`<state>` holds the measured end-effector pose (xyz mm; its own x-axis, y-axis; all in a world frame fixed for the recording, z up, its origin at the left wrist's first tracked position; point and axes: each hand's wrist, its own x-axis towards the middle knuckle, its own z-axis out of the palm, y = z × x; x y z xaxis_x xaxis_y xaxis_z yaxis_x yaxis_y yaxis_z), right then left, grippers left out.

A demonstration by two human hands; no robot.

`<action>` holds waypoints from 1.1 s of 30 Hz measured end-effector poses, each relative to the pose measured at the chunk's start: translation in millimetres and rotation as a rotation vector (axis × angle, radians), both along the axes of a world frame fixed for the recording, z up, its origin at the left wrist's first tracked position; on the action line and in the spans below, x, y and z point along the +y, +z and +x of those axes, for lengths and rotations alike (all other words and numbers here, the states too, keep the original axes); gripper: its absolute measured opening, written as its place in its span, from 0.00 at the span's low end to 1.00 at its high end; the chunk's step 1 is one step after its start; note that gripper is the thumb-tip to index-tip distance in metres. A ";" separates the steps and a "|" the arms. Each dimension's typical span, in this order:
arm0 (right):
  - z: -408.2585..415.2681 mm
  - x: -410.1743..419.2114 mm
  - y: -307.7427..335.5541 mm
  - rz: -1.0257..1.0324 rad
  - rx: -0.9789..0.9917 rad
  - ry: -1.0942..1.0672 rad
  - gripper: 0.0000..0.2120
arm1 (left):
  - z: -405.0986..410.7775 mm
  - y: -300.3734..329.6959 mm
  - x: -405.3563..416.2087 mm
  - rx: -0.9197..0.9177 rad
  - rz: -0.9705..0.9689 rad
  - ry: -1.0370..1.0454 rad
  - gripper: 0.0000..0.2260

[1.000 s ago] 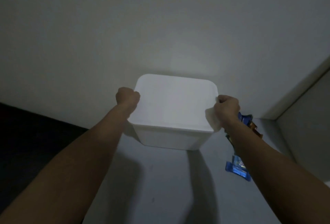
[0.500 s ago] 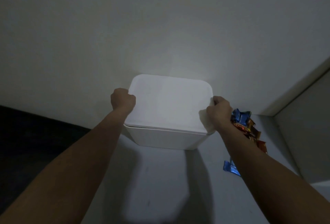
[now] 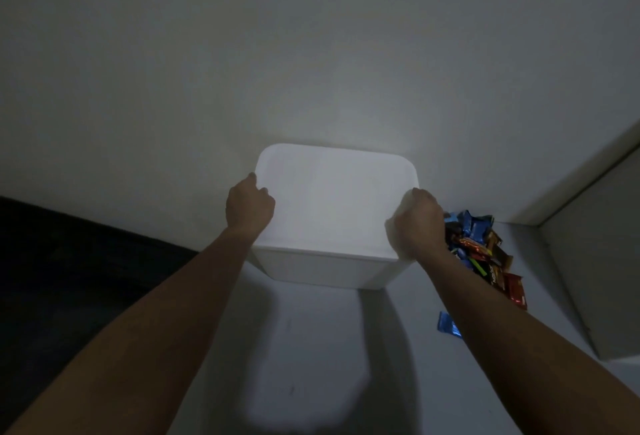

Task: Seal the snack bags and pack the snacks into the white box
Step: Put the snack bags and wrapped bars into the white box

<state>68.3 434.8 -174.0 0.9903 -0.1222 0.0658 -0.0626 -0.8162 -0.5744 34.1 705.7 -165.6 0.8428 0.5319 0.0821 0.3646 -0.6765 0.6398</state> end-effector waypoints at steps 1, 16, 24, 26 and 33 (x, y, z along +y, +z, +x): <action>0.2 2.4 -2.9 -0.100 -0.030 0.059 0.07 | 1.8 -2.3 -1.3 0.034 0.050 -0.053 0.16; -5.1 14.1 -6.6 -0.442 0.059 0.178 0.31 | 12.9 -18.9 -6.5 0.221 0.512 -0.314 0.29; 9.3 21.5 0.7 -0.456 0.074 0.214 0.31 | 34.1 -6.3 -0.6 0.161 0.599 -0.353 0.32; 20.6 25.5 1.4 -0.437 0.086 0.206 0.30 | 45.6 -7.8 -0.6 0.198 0.576 -0.383 0.31; 57.4 36.2 3.8 -0.420 0.062 0.239 0.28 | 78.0 -15.6 -6.9 0.213 0.601 -0.394 0.30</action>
<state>125.8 471.0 -170.2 0.9910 0.1335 0.0008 0.1312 -0.9723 -0.1937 112.1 698.8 -181.2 0.9917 0.1026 0.0771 0.0980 -0.9933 0.0615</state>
